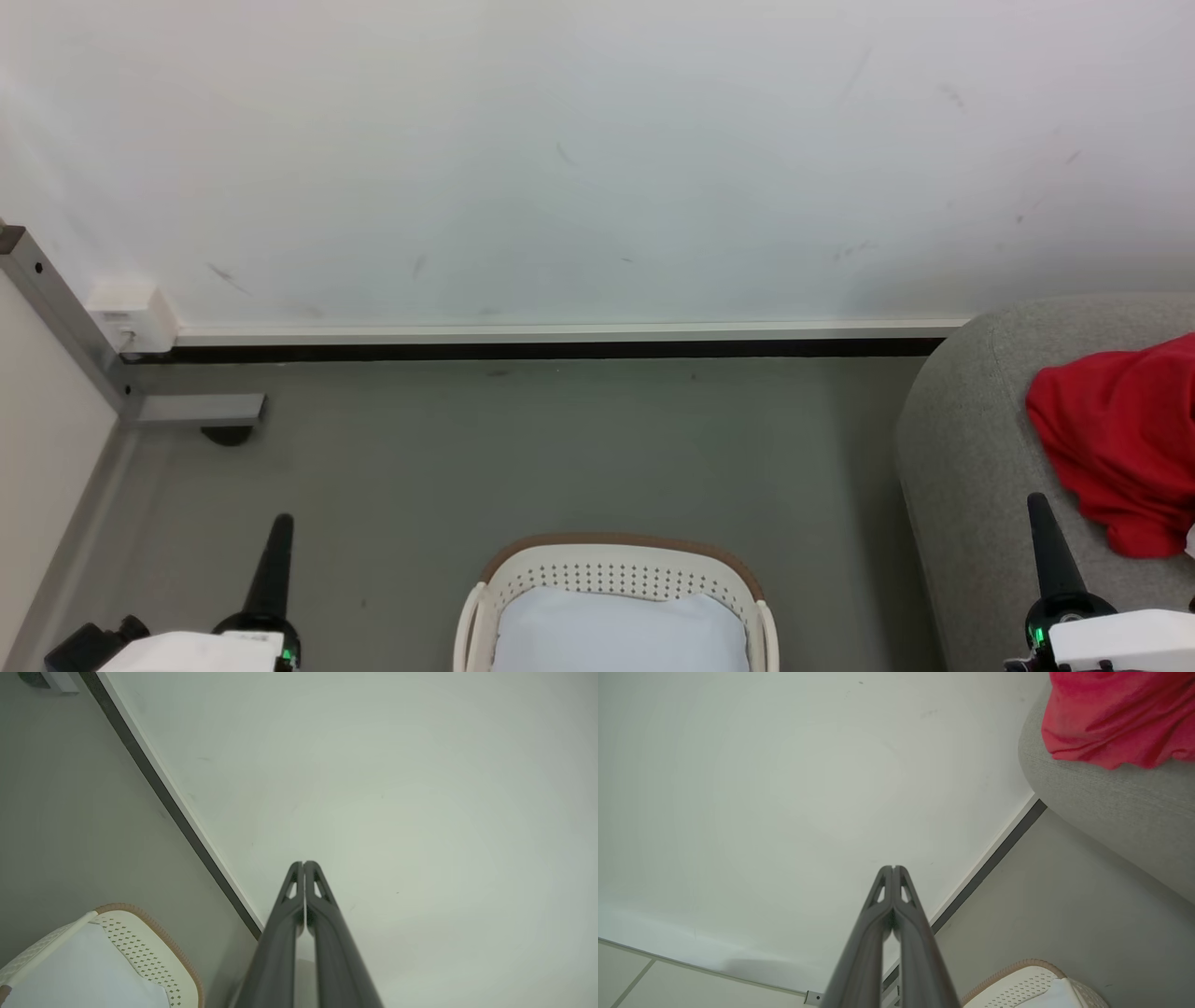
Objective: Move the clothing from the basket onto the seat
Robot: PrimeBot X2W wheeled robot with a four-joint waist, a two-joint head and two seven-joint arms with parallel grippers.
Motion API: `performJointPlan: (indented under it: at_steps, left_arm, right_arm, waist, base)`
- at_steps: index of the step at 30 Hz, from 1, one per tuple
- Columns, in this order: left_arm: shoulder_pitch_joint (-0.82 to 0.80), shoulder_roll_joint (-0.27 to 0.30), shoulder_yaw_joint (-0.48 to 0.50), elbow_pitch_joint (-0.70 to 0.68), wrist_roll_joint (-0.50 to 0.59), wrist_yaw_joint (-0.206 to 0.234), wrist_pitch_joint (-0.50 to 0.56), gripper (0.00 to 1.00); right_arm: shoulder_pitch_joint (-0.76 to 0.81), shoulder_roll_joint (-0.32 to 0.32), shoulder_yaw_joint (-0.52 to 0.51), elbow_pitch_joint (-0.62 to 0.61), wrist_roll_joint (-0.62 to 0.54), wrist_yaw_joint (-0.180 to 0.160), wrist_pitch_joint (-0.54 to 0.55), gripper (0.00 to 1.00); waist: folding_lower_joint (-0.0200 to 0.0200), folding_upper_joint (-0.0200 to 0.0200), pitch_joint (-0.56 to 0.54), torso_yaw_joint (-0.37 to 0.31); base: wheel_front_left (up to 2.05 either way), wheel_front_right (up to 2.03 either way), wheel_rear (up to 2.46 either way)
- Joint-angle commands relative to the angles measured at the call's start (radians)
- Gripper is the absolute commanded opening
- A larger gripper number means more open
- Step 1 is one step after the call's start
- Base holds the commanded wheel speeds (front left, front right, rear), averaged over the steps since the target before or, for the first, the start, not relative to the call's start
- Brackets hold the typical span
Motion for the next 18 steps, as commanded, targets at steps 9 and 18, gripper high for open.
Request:
performJointPlan:
  at_steps: [9, 18]
  left_arm:
    - [-0.024, -0.005, 0.012, -0.001, -0.084, 0.001, 0.025, 0.0]
    - [-0.028, -0.013, 0.018, 0.003, -0.151, 0.001, 0.045, 0.0]
  right_arm:
    - [-0.014, -0.011, -0.019, -0.012, 0.093, -0.001, 0.022, 0.0]
    - [-0.013, -0.013, -0.032, -0.012, 0.168, -0.002, 0.04, 0.0]
  waist:
    - [0.0, 0.0, 0.001, 0.004]
    - [0.0, 0.0, 0.002, 0.007]
  base:
    - [0.0, 0.0, 0.0]
    - [0.0, 0.0, 0.0]
